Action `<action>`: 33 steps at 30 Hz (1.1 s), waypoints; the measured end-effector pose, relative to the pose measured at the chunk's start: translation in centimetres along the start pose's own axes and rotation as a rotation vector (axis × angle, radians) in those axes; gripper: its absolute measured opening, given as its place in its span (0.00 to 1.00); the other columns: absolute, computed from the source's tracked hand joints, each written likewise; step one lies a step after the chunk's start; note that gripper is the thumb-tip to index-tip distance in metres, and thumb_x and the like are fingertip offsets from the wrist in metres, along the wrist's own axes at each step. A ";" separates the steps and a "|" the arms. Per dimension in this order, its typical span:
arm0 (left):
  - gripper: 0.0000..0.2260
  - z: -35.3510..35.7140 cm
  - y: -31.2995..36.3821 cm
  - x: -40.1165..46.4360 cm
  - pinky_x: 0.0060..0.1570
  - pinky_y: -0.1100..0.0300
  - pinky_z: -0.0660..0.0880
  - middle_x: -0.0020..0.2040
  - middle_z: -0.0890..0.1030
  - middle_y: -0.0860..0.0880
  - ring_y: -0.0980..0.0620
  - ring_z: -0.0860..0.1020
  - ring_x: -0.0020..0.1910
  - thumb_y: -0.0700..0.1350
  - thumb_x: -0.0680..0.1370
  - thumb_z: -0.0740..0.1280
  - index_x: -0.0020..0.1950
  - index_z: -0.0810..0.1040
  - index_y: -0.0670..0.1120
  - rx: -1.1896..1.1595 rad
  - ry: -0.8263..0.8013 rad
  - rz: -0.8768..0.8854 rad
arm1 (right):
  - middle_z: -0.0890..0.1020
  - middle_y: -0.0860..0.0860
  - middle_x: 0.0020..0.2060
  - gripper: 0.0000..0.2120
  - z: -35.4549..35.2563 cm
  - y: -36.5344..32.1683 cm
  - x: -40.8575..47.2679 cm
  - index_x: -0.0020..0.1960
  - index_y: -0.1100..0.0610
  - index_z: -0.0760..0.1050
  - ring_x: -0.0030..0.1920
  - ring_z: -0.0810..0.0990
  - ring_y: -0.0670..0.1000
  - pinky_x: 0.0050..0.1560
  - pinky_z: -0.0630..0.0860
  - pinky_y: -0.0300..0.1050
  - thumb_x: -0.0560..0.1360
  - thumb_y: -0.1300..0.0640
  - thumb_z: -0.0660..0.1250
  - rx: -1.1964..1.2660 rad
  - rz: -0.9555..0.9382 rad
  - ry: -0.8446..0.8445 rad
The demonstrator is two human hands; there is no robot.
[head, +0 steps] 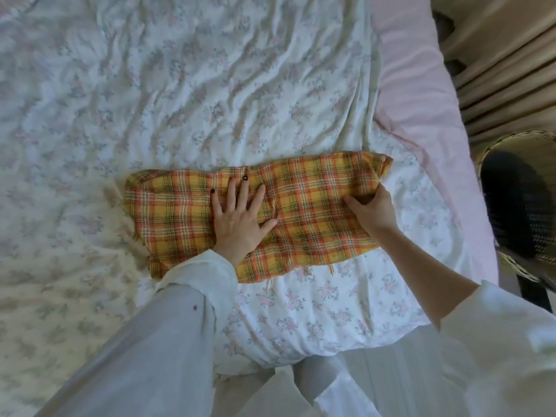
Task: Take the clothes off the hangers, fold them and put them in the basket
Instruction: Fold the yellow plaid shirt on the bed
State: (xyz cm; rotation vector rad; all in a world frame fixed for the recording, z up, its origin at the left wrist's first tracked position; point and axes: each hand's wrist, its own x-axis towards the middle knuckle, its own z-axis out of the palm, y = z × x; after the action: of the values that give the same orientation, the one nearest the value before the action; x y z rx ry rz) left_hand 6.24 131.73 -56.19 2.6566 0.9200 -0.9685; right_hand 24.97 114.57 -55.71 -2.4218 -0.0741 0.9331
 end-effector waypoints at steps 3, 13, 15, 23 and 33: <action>0.34 -0.2 0.3 -0.1 0.71 0.37 0.39 0.78 0.37 0.48 0.44 0.34 0.75 0.69 0.76 0.45 0.76 0.37 0.56 0.004 -0.010 -0.018 | 0.79 0.52 0.49 0.22 -1.6 -0.8 -0.4 0.60 0.61 0.73 0.51 0.79 0.55 0.47 0.76 0.48 0.71 0.50 0.72 0.378 0.233 -0.156; 0.29 -2.1 0.5 -0.2 0.72 0.41 0.40 0.78 0.47 0.48 0.46 0.40 0.77 0.58 0.79 0.58 0.77 0.53 0.53 -0.328 -0.016 -0.022 | 0.82 0.50 0.49 0.14 -2.9 -5.8 -4.4 0.58 0.56 0.73 0.47 0.82 0.50 0.52 0.79 0.49 0.74 0.56 0.68 0.319 -0.108 -0.343; 0.21 -3.3 -0.4 -0.7 0.73 0.45 0.52 0.75 0.63 0.47 0.46 0.56 0.75 0.53 0.79 0.60 0.72 0.67 0.50 -0.795 0.027 -0.070 | 0.82 0.50 0.49 0.14 -2.5 -7.9 -5.6 0.59 0.56 0.73 0.48 0.83 0.50 0.54 0.79 0.49 0.75 0.56 0.67 0.361 -0.140 -0.516; 0.30 -7.1 -11.2 -5.5 0.41 0.56 0.76 0.44 0.82 0.47 0.47 0.81 0.42 0.68 0.76 0.51 0.61 0.76 0.47 -2.166 -0.280 -0.307 | 0.78 0.52 0.46 0.04 7.1 -15.7 -11.3 0.47 0.55 0.73 0.48 0.78 0.50 0.50 0.76 0.44 0.76 0.56 0.66 0.298 -0.279 -0.887; 0.27 -3.3 -16.3 -6.9 0.62 0.47 0.72 0.61 0.77 0.51 0.48 0.76 0.59 0.55 0.71 0.73 0.67 0.69 0.50 -1.475 0.104 -0.462 | 0.76 0.65 0.58 0.12 14.5 -15.1 -14.9 0.50 0.56 0.69 0.52 0.77 0.63 0.49 0.74 0.59 0.74 0.70 0.54 0.183 -0.357 -0.739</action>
State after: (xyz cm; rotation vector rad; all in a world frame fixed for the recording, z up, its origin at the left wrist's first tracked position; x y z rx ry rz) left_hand -6.03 142.46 -48.45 1.2462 1.4693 -0.0055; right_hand 6.55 130.69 -47.99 -1.7067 -0.6308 1.5200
